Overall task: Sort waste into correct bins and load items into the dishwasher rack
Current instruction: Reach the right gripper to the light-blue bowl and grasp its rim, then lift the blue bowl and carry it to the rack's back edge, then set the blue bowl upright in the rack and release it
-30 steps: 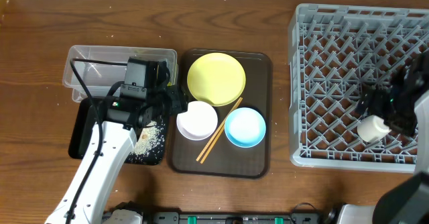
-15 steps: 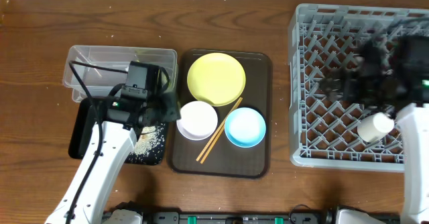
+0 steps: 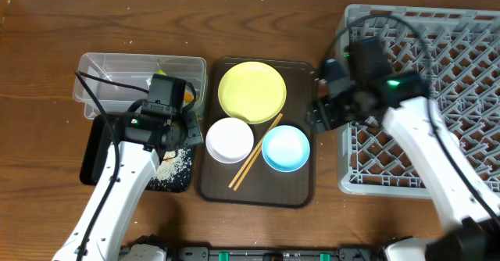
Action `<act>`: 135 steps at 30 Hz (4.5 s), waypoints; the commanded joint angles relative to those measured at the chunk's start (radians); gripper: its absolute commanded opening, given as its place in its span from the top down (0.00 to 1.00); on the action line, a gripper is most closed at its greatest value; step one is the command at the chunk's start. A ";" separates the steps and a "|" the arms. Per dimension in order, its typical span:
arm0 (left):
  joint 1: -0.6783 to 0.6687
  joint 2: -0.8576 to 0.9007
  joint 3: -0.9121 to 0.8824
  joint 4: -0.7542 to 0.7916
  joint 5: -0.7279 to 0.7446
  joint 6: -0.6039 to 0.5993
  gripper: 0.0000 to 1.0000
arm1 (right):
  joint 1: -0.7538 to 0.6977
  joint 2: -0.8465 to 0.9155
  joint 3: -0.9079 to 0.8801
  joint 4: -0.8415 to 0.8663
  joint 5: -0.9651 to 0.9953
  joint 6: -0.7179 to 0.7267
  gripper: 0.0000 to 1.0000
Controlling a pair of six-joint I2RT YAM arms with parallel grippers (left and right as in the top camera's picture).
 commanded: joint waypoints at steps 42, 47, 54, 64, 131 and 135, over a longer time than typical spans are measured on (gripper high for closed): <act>0.002 -0.003 0.011 -0.002 -0.025 -0.009 0.48 | -0.042 -0.003 0.109 0.074 0.328 0.116 0.99; 0.002 -0.003 0.011 -0.002 -0.024 -0.009 0.48 | -0.041 0.001 0.108 0.066 0.336 0.140 0.99; 0.002 -0.003 0.011 -0.002 -0.024 -0.009 0.48 | -0.055 0.001 0.108 0.093 0.517 0.143 0.99; 0.002 -0.003 0.011 -0.002 -0.025 -0.009 0.48 | -0.079 0.001 0.108 0.391 1.144 0.161 0.99; 0.002 -0.003 0.011 -0.007 -0.024 -0.009 0.42 | -0.141 0.471 0.108 0.930 1.267 -0.069 0.99; 0.002 -0.003 0.011 -0.007 -0.024 -0.009 0.42 | -0.121 0.470 0.108 0.832 1.267 0.001 0.99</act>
